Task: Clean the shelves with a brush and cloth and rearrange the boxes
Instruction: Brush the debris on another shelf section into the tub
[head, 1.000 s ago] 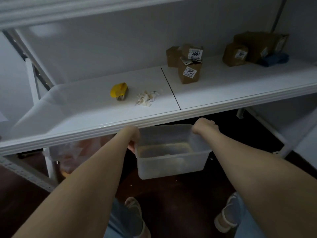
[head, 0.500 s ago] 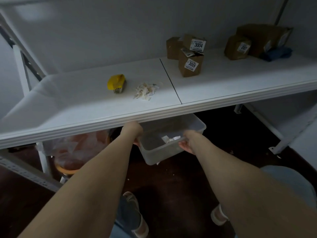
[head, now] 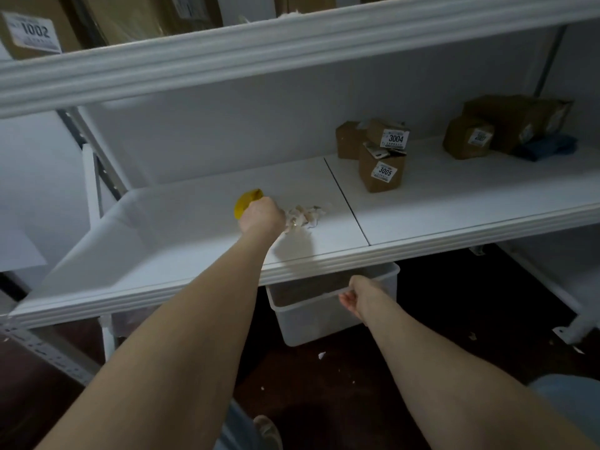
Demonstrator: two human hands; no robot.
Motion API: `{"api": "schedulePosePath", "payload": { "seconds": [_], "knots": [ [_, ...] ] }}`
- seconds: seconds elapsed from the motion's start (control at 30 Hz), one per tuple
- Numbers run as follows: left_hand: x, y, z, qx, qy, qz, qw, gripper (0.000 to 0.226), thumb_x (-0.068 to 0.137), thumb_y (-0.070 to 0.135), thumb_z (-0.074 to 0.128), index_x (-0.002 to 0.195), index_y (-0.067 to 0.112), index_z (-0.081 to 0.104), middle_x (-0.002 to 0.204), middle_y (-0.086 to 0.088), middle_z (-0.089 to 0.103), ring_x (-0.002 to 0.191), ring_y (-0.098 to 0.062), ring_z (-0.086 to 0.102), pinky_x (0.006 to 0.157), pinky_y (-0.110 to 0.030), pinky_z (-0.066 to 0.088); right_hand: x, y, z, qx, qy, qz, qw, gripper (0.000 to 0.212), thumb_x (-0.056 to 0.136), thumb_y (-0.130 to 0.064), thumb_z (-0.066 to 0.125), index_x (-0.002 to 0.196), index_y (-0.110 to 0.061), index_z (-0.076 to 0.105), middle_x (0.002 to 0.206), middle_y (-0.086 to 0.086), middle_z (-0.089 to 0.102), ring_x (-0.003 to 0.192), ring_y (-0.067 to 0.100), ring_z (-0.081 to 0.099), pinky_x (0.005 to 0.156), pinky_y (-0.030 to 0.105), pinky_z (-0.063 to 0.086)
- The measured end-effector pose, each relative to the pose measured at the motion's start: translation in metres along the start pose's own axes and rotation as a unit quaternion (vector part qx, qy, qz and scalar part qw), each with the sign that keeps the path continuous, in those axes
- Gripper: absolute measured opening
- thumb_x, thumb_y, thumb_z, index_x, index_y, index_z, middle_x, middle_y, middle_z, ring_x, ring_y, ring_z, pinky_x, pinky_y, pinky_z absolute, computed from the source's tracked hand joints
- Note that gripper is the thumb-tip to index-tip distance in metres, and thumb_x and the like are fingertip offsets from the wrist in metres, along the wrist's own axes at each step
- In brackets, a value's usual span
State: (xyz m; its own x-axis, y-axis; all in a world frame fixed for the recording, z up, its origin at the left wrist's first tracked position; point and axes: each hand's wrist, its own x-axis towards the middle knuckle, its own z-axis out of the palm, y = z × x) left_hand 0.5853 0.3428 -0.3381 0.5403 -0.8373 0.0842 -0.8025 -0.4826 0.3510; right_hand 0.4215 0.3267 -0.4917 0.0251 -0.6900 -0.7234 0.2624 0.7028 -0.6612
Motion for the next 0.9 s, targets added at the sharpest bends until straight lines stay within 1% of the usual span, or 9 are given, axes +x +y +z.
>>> {"api": "schedulePosePath", "payload": {
  "seconds": [0.1, 0.23, 0.3, 0.37, 0.43, 0.53, 0.6, 0.73, 0.9],
  "knots": [
    [0.019, -0.006, 0.004, 0.028, 0.041, -0.009, 0.999, 0.037, 0.094, 0.016, 0.047, 0.129, 0.005, 0.044, 0.132, -0.017, 0.047, 0.124, -0.033, 0.046, 0.095, -0.038, 0.042, 0.003, -0.003, 0.01, 0.013, 0.009, -0.003, 1.0, 0.013, 0.088, 0.001, 0.051, 0.075, -0.001, 0.05, 0.066, 0.013, 0.051, 0.053, 0.017, 0.051, 0.03, 0.022, 0.043],
    [0.049, -0.016, 0.009, 0.062, 0.116, -0.026, 0.991, 0.04, 0.097, 0.025, 0.044, 0.131, 0.005, 0.037, 0.134, -0.021, 0.037, 0.124, -0.037, 0.036, 0.097, -0.043, 0.037, 0.007, -0.005, 0.017, 0.015, 0.016, 0.006, 1.0, 0.013, 0.09, 0.0, 0.052, 0.077, -0.002, 0.051, 0.066, 0.012, 0.051, 0.053, 0.016, 0.052, 0.03, 0.02, 0.043],
    [0.063, -0.024, 0.011, 0.04, 0.092, -0.056, 0.993, 0.043, 0.098, 0.035, 0.039, 0.132, 0.007, 0.037, 0.134, -0.022, 0.038, 0.125, -0.038, 0.036, 0.1, -0.042, 0.035, 0.007, -0.006, 0.018, 0.005, 0.019, 0.007, 1.0, 0.013, 0.09, -0.001, 0.052, 0.077, -0.002, 0.052, 0.065, 0.011, 0.051, 0.053, 0.015, 0.052, 0.03, 0.02, 0.043],
    [0.081, -0.029, 0.013, 0.011, 0.035, -0.095, 0.995, 0.051, 0.098, 0.041, 0.038, 0.135, 0.007, 0.033, 0.136, -0.023, 0.038, 0.126, -0.038, 0.038, 0.102, -0.043, 0.035, 0.007, -0.006, 0.019, 0.001, 0.025, 0.006, 1.0, 0.013, 0.09, -0.001, 0.053, 0.077, -0.002, 0.051, 0.065, 0.012, 0.052, 0.053, 0.015, 0.053, 0.03, 0.022, 0.045],
    [0.093, -0.032, 0.015, -0.001, -0.009, -0.111, 0.994, 0.054, 0.097, 0.04, 0.039, 0.137, 0.004, 0.033, 0.137, -0.023, 0.041, 0.126, -0.037, 0.042, 0.101, -0.042, 0.038, 0.008, -0.005, 0.018, -0.001, 0.032, 0.007, 0.999, 0.014, 0.09, 0.001, 0.053, 0.076, -0.002, 0.051, 0.065, 0.012, 0.053, 0.053, 0.016, 0.053, 0.032, 0.023, 0.048],
    [0.102, -0.033, 0.02, 0.017, -0.009, -0.082, 0.996, 0.04, 0.096, 0.026, 0.043, 0.123, -0.002, 0.051, 0.126, -0.022, 0.055, 0.116, -0.036, 0.054, 0.092, -0.04, 0.046, 0.01, -0.005, 0.017, -0.005, 0.033, 0.011, 0.999, 0.013, 0.09, 0.001, 0.052, 0.077, -0.002, 0.051, 0.065, 0.012, 0.052, 0.054, 0.016, 0.053, 0.039, 0.029, 0.051],
    [0.106, -0.036, 0.024, 0.005, 0.003, -0.064, 0.998, 0.035, 0.095, 0.025, 0.041, 0.109, -0.001, 0.06, 0.115, -0.021, 0.061, 0.106, -0.036, 0.058, 0.083, -0.036, 0.047, 0.011, -0.005, 0.016, -0.012, 0.033, 0.015, 0.999, 0.011, 0.089, 0.0, 0.051, 0.079, -0.003, 0.052, 0.064, 0.011, 0.052, 0.053, 0.015, 0.052, 0.036, 0.026, 0.049],
    [0.111, -0.038, 0.024, -0.064, 0.022, -0.055, 0.996, 0.037, 0.091, 0.041, 0.047, 0.085, 0.005, 0.054, 0.101, -0.019, 0.065, 0.094, -0.034, 0.062, 0.071, -0.032, 0.045, 0.012, -0.007, 0.013, -0.011, 0.037, 0.011, 0.999, 0.013, 0.088, 0.001, 0.052, 0.076, -0.002, 0.051, 0.063, 0.012, 0.053, 0.053, 0.016, 0.053, 0.03, 0.022, 0.045],
    [0.106, -0.033, 0.024, -0.083, -0.006, -0.051, 0.995, 0.038, 0.087, 0.041, 0.05, 0.086, 0.003, 0.056, 0.097, -0.017, 0.066, 0.091, -0.032, 0.063, 0.07, -0.031, 0.046, 0.009, -0.01, 0.008, -0.001, 0.035, 0.007, 0.999, 0.011, 0.089, 0.001, 0.053, 0.078, -0.001, 0.052, 0.066, 0.013, 0.053, 0.055, 0.017, 0.054, 0.03, 0.021, 0.045]
  ]
}}
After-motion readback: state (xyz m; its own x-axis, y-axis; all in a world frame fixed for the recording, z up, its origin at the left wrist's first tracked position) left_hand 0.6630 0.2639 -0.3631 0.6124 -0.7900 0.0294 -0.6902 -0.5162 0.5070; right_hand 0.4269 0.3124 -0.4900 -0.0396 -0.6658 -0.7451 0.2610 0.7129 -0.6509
